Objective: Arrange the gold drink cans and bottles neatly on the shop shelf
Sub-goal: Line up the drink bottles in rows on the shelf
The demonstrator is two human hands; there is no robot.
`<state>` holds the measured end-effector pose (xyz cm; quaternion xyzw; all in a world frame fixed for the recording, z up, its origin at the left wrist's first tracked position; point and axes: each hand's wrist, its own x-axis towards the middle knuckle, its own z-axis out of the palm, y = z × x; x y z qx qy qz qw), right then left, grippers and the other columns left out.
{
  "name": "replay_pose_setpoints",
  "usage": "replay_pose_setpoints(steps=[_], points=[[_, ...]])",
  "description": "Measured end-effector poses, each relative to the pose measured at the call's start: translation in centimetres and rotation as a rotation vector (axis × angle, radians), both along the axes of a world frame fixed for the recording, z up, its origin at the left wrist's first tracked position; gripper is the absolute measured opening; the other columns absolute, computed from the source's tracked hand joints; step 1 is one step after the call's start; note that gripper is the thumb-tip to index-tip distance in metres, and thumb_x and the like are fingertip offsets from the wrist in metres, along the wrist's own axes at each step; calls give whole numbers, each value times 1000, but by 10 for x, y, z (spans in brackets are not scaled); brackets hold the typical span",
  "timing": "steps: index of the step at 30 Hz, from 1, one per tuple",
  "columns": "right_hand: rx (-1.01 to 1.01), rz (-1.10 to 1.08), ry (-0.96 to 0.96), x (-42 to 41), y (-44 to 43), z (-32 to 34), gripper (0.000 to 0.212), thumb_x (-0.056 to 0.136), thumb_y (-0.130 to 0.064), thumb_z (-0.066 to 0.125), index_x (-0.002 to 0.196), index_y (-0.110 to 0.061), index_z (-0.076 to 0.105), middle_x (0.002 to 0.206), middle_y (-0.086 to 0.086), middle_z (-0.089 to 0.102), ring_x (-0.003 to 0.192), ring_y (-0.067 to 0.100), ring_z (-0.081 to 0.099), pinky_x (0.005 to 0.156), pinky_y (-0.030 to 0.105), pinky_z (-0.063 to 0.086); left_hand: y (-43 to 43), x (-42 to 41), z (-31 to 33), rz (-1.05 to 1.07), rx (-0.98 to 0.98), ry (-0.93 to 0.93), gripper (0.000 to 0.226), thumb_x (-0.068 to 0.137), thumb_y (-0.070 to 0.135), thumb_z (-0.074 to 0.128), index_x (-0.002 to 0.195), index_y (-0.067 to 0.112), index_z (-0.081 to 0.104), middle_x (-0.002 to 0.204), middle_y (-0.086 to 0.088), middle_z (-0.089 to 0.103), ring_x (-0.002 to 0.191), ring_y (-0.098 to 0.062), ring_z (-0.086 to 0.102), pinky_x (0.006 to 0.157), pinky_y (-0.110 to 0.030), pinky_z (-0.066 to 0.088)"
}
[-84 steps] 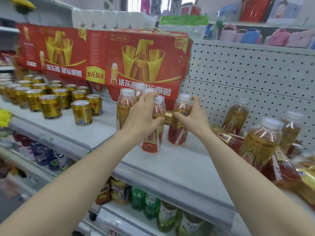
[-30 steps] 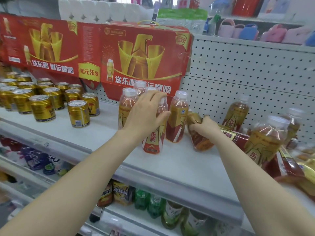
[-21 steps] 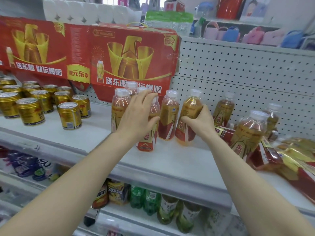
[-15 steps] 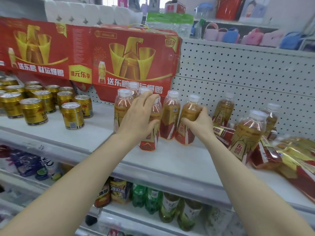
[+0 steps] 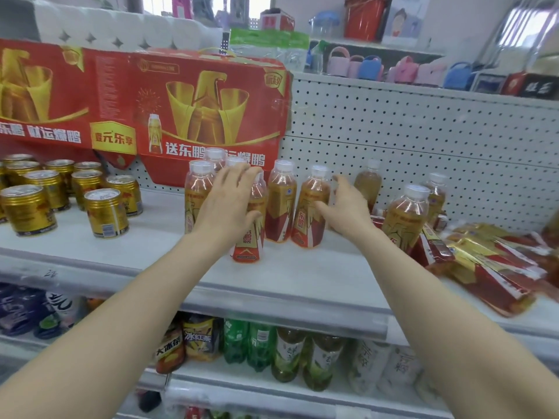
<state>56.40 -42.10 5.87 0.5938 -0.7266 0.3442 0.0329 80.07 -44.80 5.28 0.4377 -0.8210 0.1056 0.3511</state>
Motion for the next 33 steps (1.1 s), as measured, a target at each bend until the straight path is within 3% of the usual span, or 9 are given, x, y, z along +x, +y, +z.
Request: replay_pose_setpoints(steps=[3, 6, 12, 17, 23, 27, 33], points=[[-138, -5, 173, -12, 30, 19, 56, 96, -28, 59, 146, -16, 39, 133, 8, 56, 118, 26, 56, 94, 42, 48, 7, -6, 1, 17, -87, -5, 72, 81, 20, 76, 143, 11, 40, 146, -10, 40, 143, -34, 23, 120, -44, 19], [-241, -49, 264, -39, 60, 32, 47, 96, -20, 55, 142, -17, 46, 129, 8, 58, 113, 25, 58, 90, 41, 50, 21, -26, 1, -31, -132, 28, 66, 81, 15, 74, 140, 8, 45, 144, -13, 43, 143, -36, 23, 120, -46, 18], [-265, -215, 291, -117, 99, 35, 42, 99, -19, 50, 141, -17, 49, 135, 8, 57, 111, 28, 59, 88, 38, 45, 44, -92, -7, -226, -4, 24, 69, 84, 21, 74, 144, 12, 42, 147, -9, 41, 142, -29, 27, 119, -39, 21], [-87, -279, 254, -168, 104, 9, 44, 101, -26, 48, 143, -14, 45, 133, 12, 55, 117, 31, 55, 92, 43, 46, 54, -163, -18, -338, 169, 60, 73, 85, 33, 73, 147, 15, 38, 147, -4, 43, 137, -23, 36, 114, -37, 31], [201, -162, 153, -194, 92, -27, 58, 96, -44, 56, 142, -12, 43, 119, 11, 64, 111, 33, 60, 87, 41, 49, 59, -243, -30, -377, 460, 230, 86, 81, 45, 73, 150, 16, 29, 143, -3, 49, 133, -21, 44, 109, -42, 39], [230, -119, 126, -199, 82, -33, 59, 93, -47, 59, 138, -12, 44, 113, 8, 66, 105, 31, 63, 78, 37, 50, 62, -263, -34, -333, 512, 379, 80, 77, 45, 76, 141, 19, 36, 124, 2, 62, 115, -20, 59, 97, -43, 48], [287, -126, 107, -197, 65, -28, 72, 89, -52, 63, 142, -12, 35, 114, 13, 64, 106, 35, 62, 74, 35, 45, 69, -251, -32, -296, 513, 426, 70, 76, 40, 75, 134, 22, 42, 116, 6, 65, 106, -17, 61, 92, -38, 50]])
